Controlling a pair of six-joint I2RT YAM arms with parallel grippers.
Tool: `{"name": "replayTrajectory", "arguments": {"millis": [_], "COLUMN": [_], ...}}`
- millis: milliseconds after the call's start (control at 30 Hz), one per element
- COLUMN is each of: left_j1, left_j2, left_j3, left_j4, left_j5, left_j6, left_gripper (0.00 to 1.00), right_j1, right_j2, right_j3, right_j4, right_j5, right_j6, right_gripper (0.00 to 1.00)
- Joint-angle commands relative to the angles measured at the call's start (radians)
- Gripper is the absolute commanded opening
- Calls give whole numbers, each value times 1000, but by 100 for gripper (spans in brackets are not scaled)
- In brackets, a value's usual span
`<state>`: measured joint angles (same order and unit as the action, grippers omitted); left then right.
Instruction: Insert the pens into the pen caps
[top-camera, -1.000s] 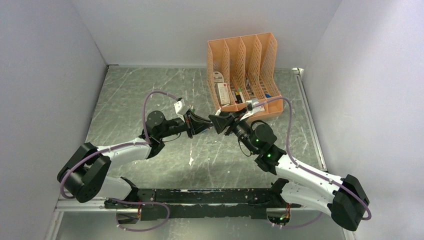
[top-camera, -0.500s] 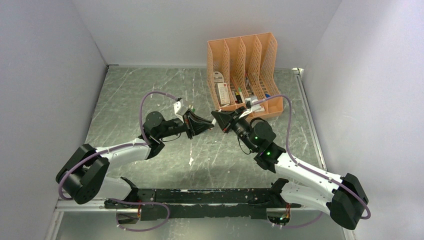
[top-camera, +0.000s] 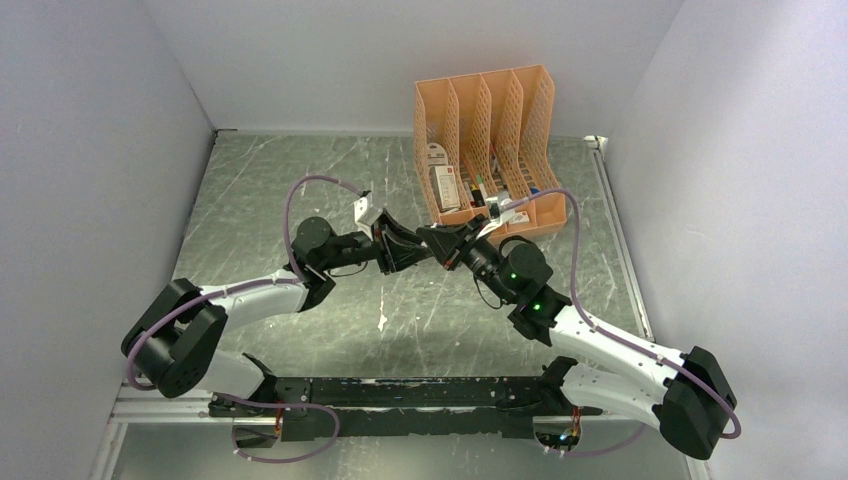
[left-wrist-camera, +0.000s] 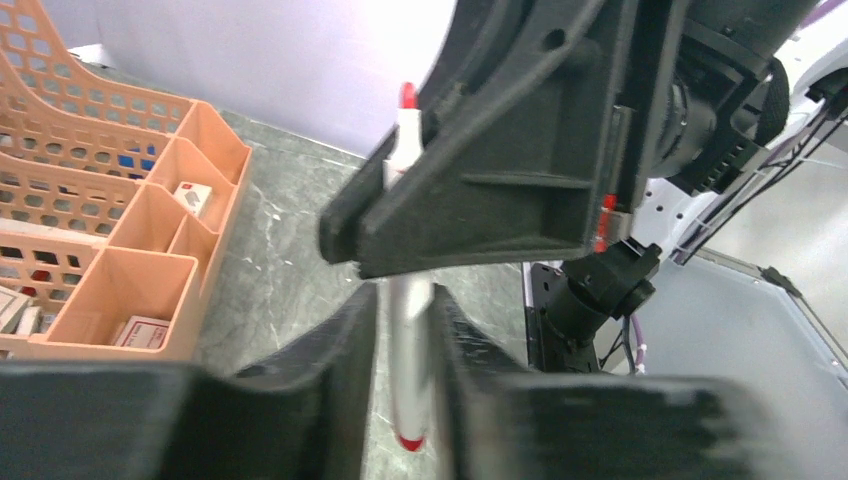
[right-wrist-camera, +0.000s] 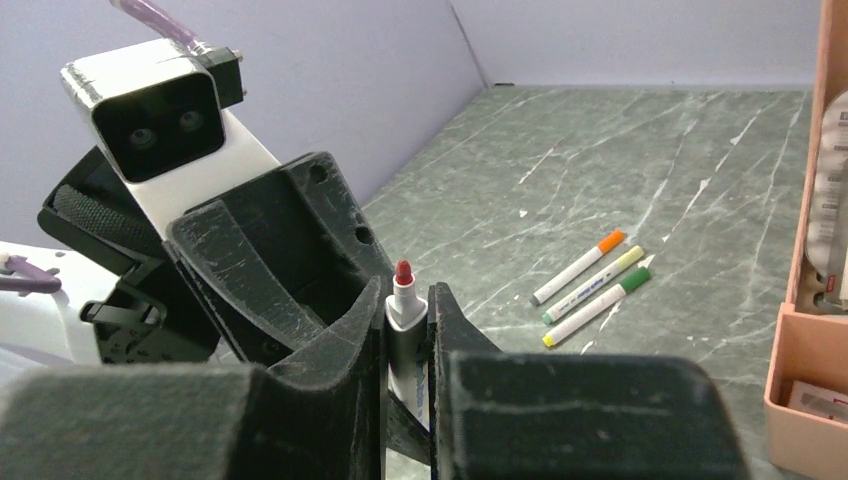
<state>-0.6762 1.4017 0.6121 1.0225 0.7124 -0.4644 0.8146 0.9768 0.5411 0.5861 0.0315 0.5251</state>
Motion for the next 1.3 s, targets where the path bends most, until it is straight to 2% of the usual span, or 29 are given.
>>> {"name": "replayTrajectory", "arguments": {"millis": [0,33,100,200,267,400,500,567,700,733,833,1000,1267], "left_j1": [-6,-5,-5,4,35,233,356,386,388,388,388,392,392], "left_j2": [18,25,32,11,-21,-47,-63,-82,-112,-118,-133,-179,-244], "left_j3": [46,55,68,42,6,-112,-207,-236,-244,-246,-250,-255,-238], "left_j4": [59,51,21,-3,-32,28,121,131,83,77,68,-10,-141], "left_j5": [-27,-14,-9,-67,-127,-166,-179,-183,-189,-188,-181,-183,-205], "left_j6": [10,15,31,47,34,-102,-202,-217,-198,-195,-189,-147,-83], "left_gripper": [18,9,7,7,7,7,7,7,7,7,7,7,7], "right_j1": [-3,-3,-3,-2,-2,-2,-2,0,6,6,7,7,-2], "right_j2": [-21,-24,-37,-73,-102,-108,-16,74,262,314,474,654,799], "right_j3": [-24,-29,-34,-42,-48,-57,-32,-17,4,25,106,196,237], "right_j4": [33,37,39,17,-16,-133,-245,-280,-248,-249,-280,-289,-253], "right_j5": [-42,-41,-30,26,88,162,162,134,74,64,69,35,14], "right_j6": [18,21,19,6,-13,-79,-135,-149,-178,-192,-220,-228,-186], "right_gripper": [0,0,3,34,45,47,47,48,36,30,1,0,0]}}
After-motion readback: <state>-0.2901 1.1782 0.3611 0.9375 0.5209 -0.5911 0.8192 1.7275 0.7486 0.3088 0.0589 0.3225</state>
